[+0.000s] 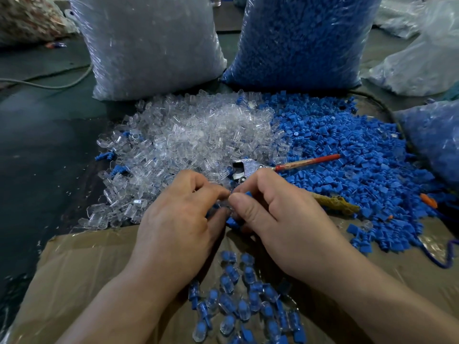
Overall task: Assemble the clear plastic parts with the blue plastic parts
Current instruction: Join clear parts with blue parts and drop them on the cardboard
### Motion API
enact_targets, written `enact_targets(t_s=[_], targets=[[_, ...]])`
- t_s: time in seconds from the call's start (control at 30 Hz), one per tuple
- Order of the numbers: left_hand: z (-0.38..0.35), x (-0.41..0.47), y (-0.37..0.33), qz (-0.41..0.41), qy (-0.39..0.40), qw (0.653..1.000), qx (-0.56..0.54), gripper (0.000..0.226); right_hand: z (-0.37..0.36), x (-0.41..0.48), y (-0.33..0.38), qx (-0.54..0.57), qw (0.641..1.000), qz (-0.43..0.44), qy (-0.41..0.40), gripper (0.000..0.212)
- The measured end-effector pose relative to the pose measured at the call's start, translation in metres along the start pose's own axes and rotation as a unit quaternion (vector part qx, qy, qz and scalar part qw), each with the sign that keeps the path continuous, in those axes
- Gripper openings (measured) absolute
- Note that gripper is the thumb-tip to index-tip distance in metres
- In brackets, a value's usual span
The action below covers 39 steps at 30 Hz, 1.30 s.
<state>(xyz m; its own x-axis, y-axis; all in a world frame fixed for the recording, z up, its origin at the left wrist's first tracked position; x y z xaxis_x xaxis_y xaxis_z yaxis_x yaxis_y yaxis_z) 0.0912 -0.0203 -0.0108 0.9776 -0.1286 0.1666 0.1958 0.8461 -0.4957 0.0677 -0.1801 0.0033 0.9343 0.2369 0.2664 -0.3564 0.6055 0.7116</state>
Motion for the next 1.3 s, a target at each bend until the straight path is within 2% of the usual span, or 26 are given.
enact_targets(t_s=[0.17, 0.23, 0.3, 0.37, 0.47, 0.57, 0.7, 0.8, 0.93, 1.13, 1.3], targets=[[0.006, 0.002, 0.002, 0.028, -0.082, 0.994, -0.064, 0.021, 0.002, 0.001, -0.002, 0.066, 0.997, -0.012, -0.047, 0.023], [0.009, 0.001, 0.005, 0.054, -0.088, 0.987, -0.123, 0.019, 0.006, 0.001, -0.004, 0.130, 0.988, -0.028, -0.074, 0.018], [0.010, 0.000, 0.009, 0.107, -0.062, 0.967, -0.224, 0.014, 0.012, 0.002, -0.007, 0.201, 0.974, -0.038, -0.093, 0.012], [0.009, -0.002, 0.011, 0.154, -0.018, 0.927, -0.343, 0.020, 0.016, 0.002, -0.008, 0.251, 0.962, -0.037, -0.099, 0.007], [0.007, -0.004, 0.008, 0.170, 0.045, 0.869, -0.463, 0.029, 0.018, 0.003, -0.007, 0.295, 0.950, -0.032, -0.100, 0.008], [0.002, -0.006, 0.004, 0.163, 0.083, 0.846, -0.500, 0.028, 0.018, 0.001, -0.004, 0.252, 0.964, -0.016, -0.081, 0.019], [-0.001, -0.006, 0.005, 0.161, 0.107, 0.840, -0.507, 0.035, 0.015, -0.001, 0.000, 0.218, 0.975, 0.018, -0.048, 0.015], [0.000, -0.006, 0.004, 0.163, 0.107, 0.843, -0.501, 0.038, 0.018, 0.000, 0.001, 0.187, 0.981, 0.038, -0.047, 0.019], [-0.001, -0.008, 0.001, 0.164, 0.086, 0.853, -0.488, 0.036, 0.022, -0.001, 0.003, 0.209, 0.975, 0.028, -0.076, 0.019], [0.002, -0.010, -0.002, 0.117, 0.029, 0.910, -0.396, 0.034, 0.013, -0.002, 0.004, 0.174, 0.984, 0.025, -0.043, 0.013], [0.006, -0.013, -0.009, 0.051, -0.038, 0.954, -0.293, 0.025, 0.011, -0.002, 0.002, 0.229, 0.973, 0.000, -0.036, 0.005]])
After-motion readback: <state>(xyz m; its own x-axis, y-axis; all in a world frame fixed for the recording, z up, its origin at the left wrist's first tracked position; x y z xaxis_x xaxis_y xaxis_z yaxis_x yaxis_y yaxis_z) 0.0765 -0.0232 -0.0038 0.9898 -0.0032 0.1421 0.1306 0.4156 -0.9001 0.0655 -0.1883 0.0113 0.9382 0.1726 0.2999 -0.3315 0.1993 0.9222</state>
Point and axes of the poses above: each hand's wrist, its own x-axis towards the middle knuckle, its own z-axis out of the back of the hand, y = z × x, the point moved 3 cm from there along x, towards the middle knuckle, and after that the axes turned 13 degrees about z, right-handed, at the moved point
